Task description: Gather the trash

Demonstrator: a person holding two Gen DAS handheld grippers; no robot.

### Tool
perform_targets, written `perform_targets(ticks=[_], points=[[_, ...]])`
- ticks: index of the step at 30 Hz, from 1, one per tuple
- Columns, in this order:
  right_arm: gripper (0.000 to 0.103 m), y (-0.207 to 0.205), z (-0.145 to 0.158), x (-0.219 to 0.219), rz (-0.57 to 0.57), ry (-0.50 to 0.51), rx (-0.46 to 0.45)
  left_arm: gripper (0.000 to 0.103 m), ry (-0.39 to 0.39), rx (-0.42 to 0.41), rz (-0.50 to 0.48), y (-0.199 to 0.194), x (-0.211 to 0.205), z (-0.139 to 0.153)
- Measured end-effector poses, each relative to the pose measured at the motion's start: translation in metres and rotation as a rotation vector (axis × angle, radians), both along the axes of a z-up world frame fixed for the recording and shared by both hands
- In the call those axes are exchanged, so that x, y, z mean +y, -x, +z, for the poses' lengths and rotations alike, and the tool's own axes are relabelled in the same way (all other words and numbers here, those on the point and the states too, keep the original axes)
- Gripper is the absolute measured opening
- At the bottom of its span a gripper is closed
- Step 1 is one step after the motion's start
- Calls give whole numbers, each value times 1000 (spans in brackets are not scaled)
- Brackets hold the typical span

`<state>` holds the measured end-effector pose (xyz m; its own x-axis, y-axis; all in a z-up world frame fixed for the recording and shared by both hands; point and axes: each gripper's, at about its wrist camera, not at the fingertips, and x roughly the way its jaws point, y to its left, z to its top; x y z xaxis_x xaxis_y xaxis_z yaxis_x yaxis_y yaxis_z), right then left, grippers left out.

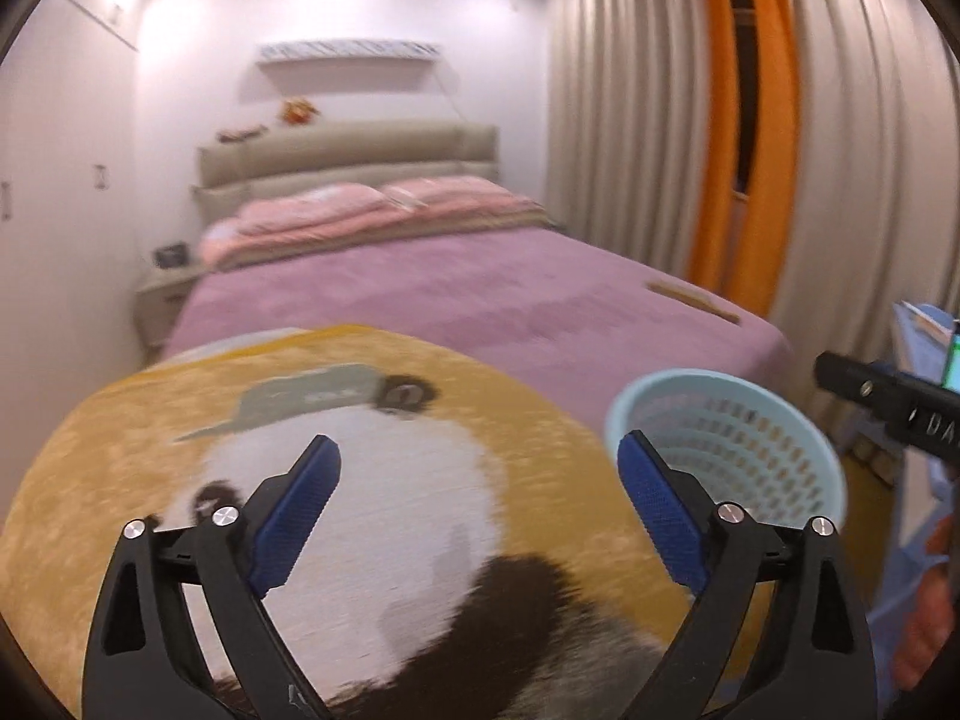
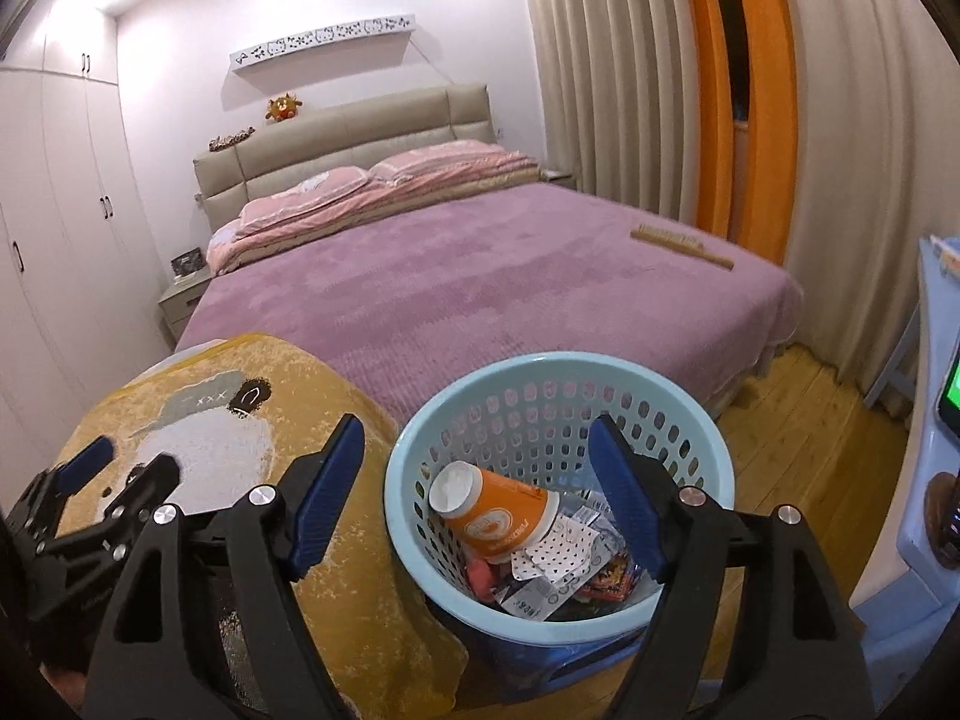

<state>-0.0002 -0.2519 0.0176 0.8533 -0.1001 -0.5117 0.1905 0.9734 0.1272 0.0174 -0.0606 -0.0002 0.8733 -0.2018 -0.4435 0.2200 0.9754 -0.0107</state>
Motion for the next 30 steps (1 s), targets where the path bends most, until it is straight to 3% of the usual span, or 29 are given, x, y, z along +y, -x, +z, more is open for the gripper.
perform_targets(ticks=[5, 16, 24, 30], points=[[73, 6, -4, 13, -12, 20, -36, 94, -2, -39, 44, 8, 16, -7], [73, 15, -11, 21, -35, 56, -60, 95, 76, -18, 58, 2, 39, -12], [73, 19, -13, 18, -33, 46, -65, 96, 22, -31, 27, 3, 28, -15], [73, 22, -8, 18, -38, 54, -72, 96, 32, -27, 18, 3, 31, -14]])
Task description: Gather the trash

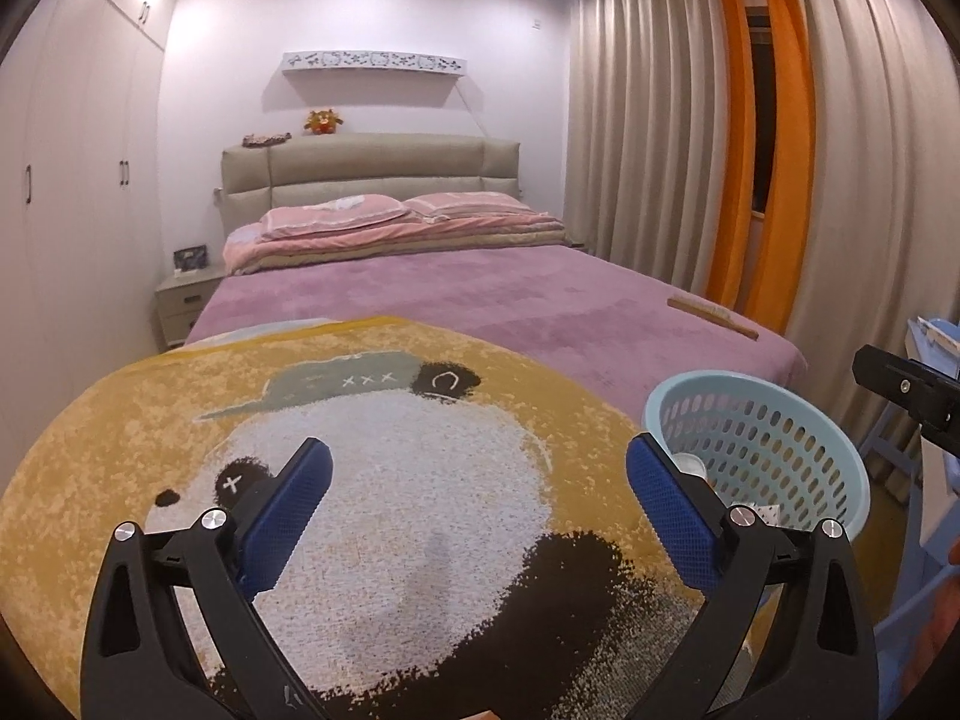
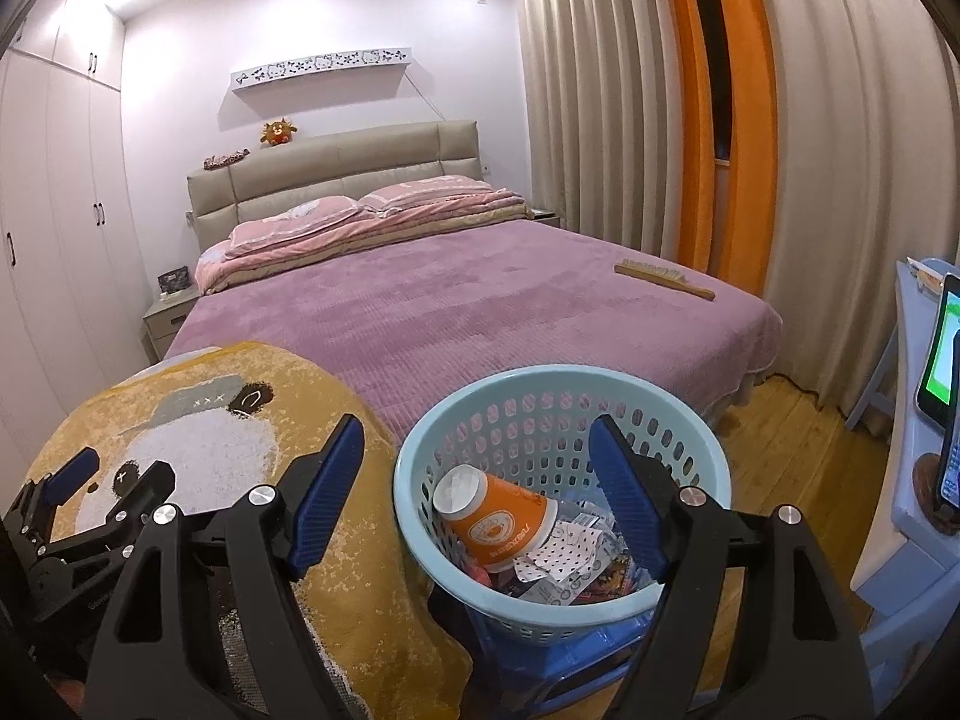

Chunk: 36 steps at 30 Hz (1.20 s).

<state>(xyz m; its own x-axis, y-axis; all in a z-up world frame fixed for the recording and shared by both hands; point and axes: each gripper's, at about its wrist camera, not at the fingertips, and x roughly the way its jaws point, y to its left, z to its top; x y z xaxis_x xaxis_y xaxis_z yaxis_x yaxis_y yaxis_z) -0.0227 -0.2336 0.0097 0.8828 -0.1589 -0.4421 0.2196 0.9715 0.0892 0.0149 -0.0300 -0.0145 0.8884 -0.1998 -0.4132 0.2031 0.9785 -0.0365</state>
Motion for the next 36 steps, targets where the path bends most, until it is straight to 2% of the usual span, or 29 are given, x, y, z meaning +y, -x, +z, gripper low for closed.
perform_targets(ticks=[9, 19, 36], points=[[79, 9, 3, 1, -24, 21, -13, 96, -9, 2, -14, -1, -3, -1], [79, 3, 3, 2, -19, 8, -6, 96, 11, 35, -26, -7, -1, -4], [79, 4, 1, 4, -22, 2, 12, 96, -7, 20, -44, -7, -9, -7]])
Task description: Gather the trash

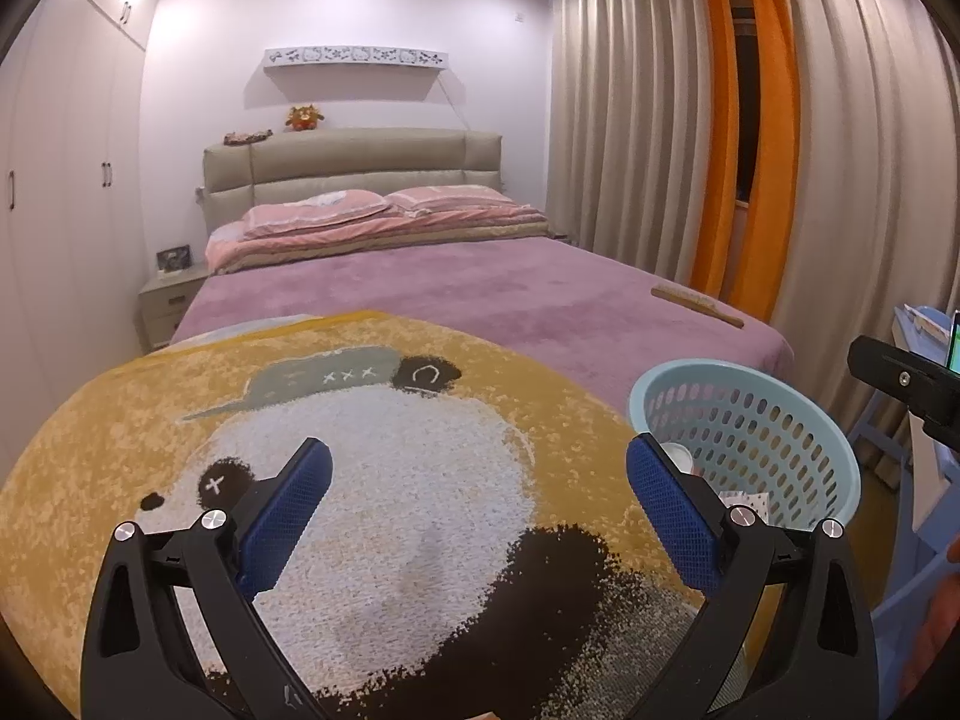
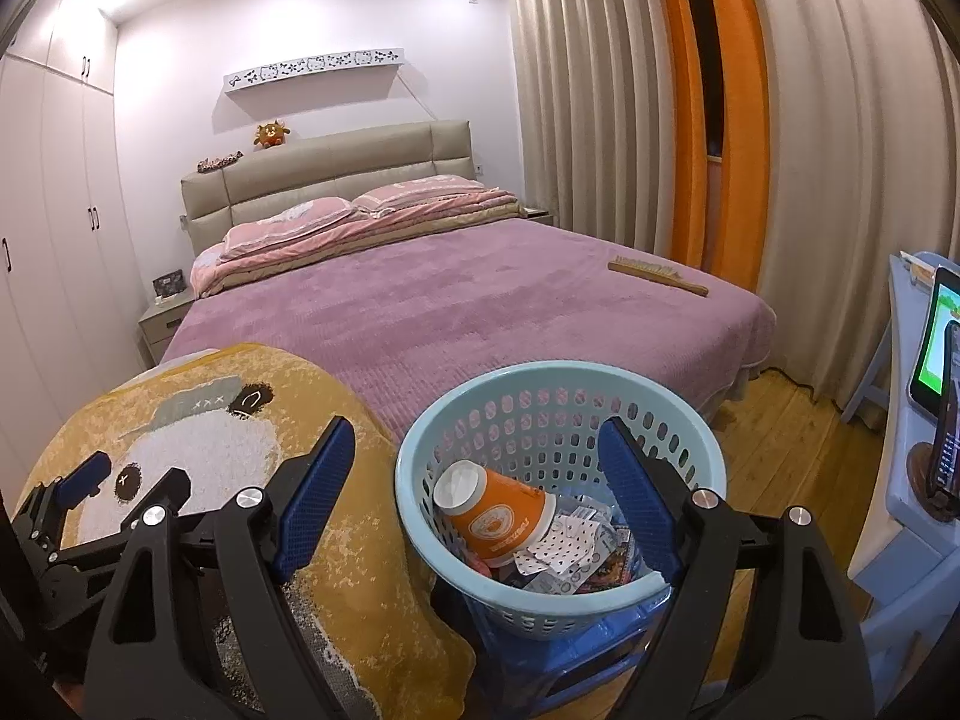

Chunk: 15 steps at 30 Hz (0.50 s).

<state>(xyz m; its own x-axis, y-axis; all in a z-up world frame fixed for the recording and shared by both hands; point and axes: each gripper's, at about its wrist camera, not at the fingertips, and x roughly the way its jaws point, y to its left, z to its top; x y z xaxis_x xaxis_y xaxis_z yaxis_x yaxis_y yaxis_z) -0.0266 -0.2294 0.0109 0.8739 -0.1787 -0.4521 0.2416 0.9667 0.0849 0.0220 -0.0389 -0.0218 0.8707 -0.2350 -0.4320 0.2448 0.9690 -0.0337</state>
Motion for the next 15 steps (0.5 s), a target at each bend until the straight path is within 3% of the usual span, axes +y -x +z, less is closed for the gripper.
perform_targets(ticks=[15], points=[[79, 14, 19, 9, -18, 12, -38, 96, -4, -13, -15, 5, -2, 2]])
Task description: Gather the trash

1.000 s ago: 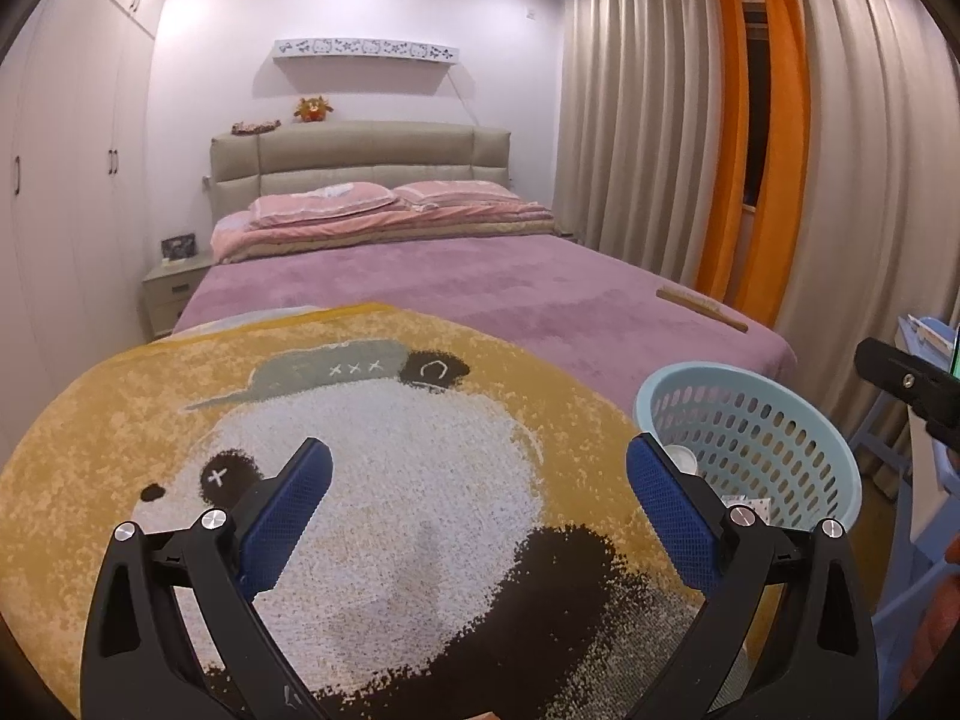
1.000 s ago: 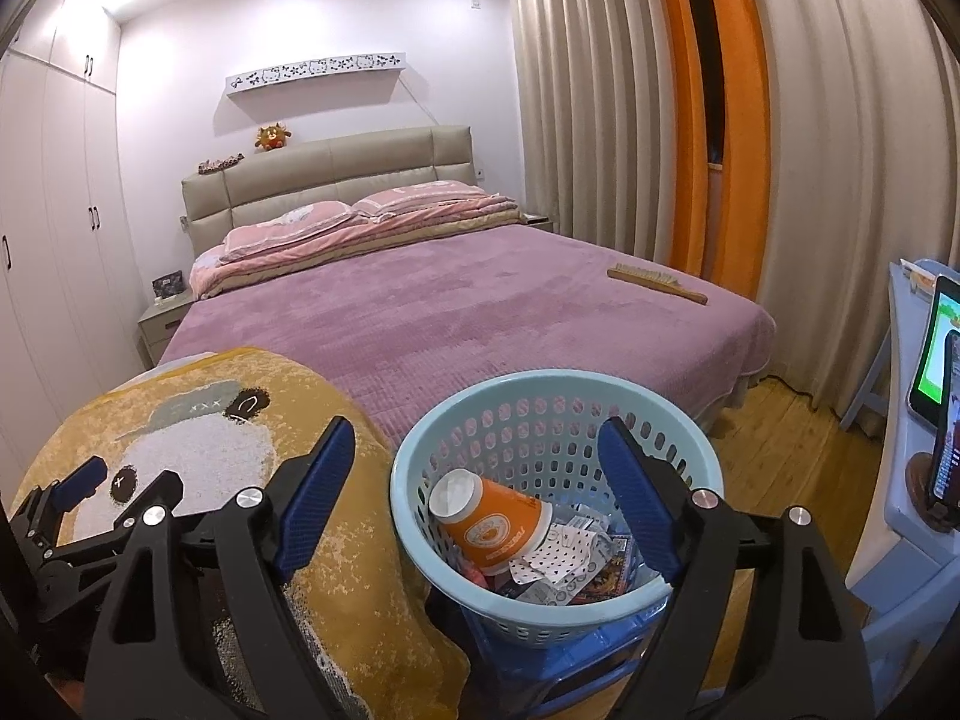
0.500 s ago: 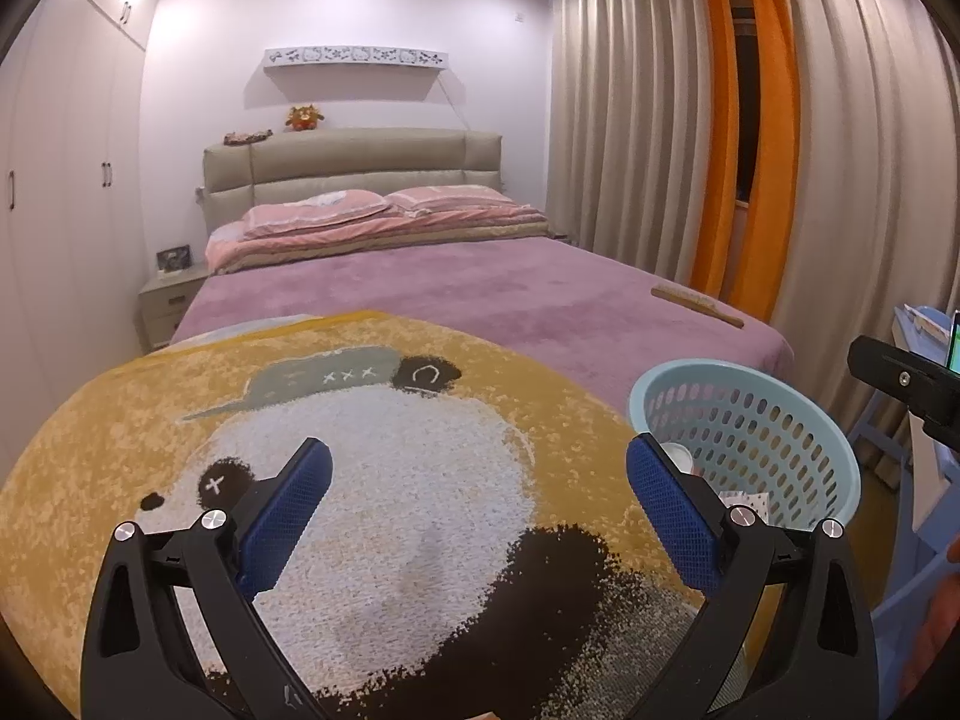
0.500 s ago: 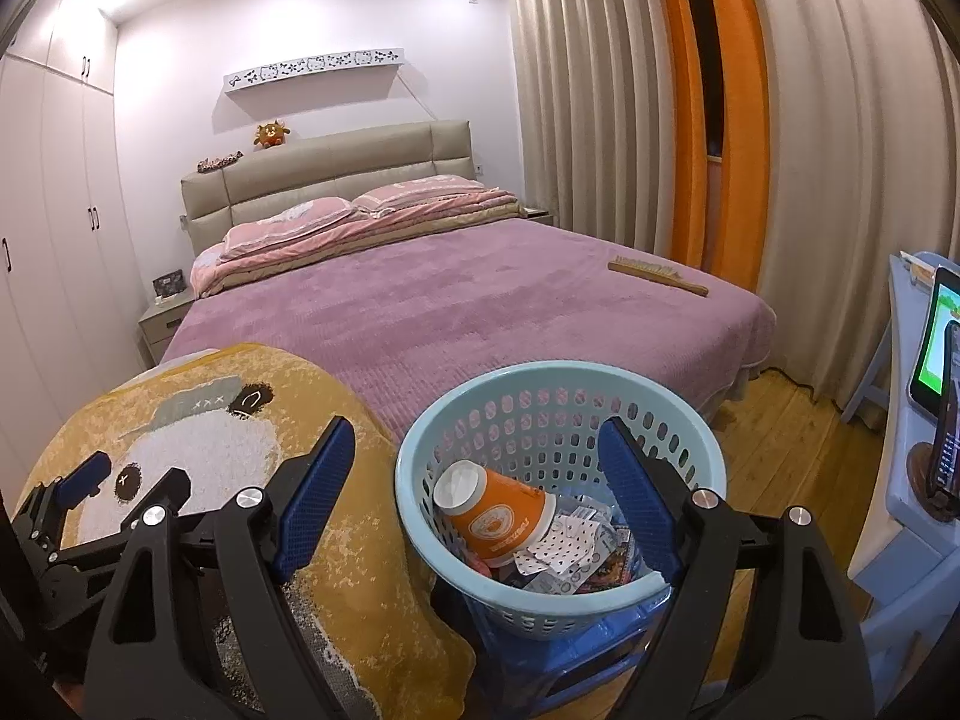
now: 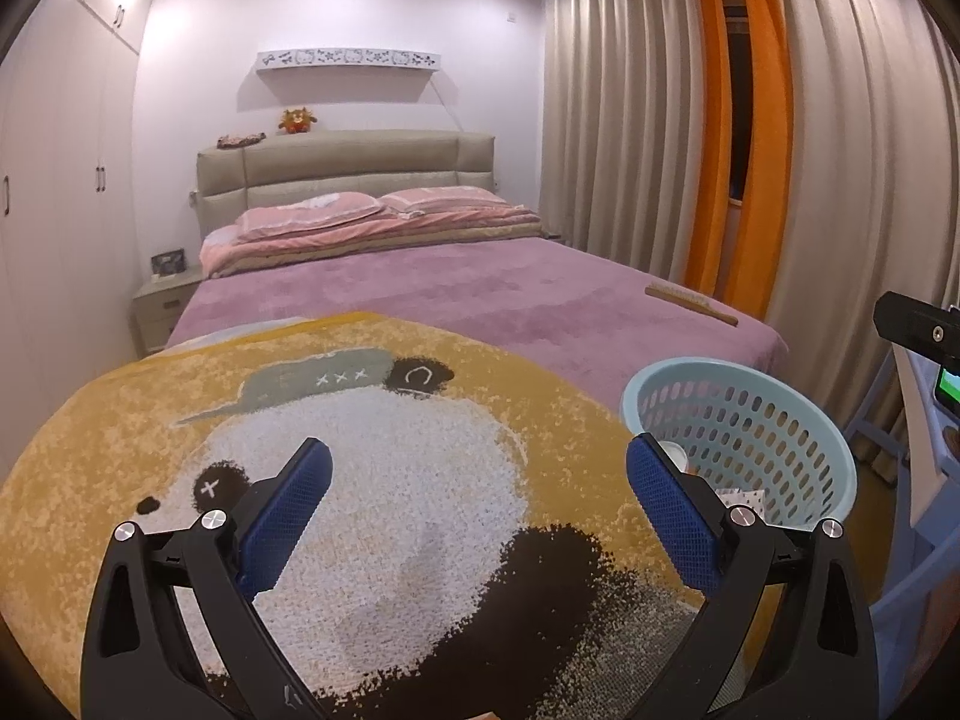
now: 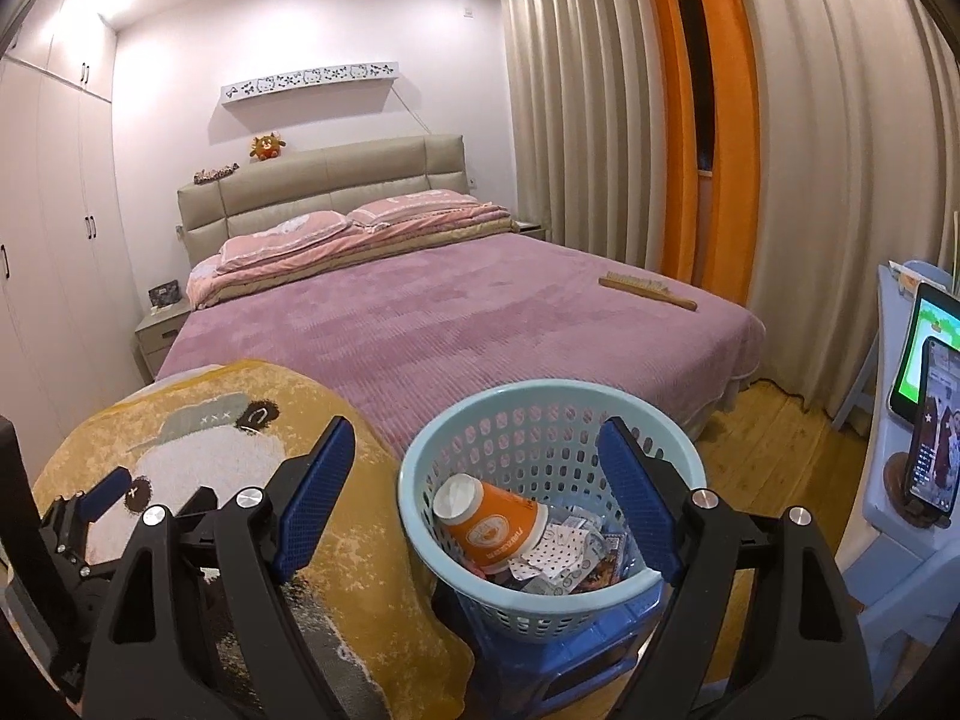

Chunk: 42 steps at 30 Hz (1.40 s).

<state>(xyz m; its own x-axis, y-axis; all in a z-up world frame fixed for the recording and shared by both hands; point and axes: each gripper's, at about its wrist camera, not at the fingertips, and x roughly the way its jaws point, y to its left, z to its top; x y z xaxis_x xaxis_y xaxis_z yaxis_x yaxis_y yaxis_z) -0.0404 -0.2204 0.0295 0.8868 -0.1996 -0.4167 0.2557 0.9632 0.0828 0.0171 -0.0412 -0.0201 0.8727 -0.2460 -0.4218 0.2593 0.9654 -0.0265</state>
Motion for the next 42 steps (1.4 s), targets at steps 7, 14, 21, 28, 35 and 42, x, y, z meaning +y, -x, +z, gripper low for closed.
perform_targets(ticks=[7, 14, 21, 28, 35, 42], points=[[82, 8, 2, 5, -1, 5, -19, 96, -14, -12, -6, 4, -3, 0], [83, 7, -2, 3, -4, 27, -7, 96, -18, 3, -5, 1, -4, 1], [83, 4, -9, -3, -6, 15, 12, 96, -20, -6, -7, 3, -5, 3], [83, -1, -16, -5, 26, 12, 9, 96, -40, -26, -2, 7, -7, 4], [83, -14, -27, -8, 64, 22, 4, 96, -59, -29, 3, 7, -12, 4], [83, -24, -36, -14, 93, 6, 15, 96, -77, -26, 16, 5, -14, 4]])
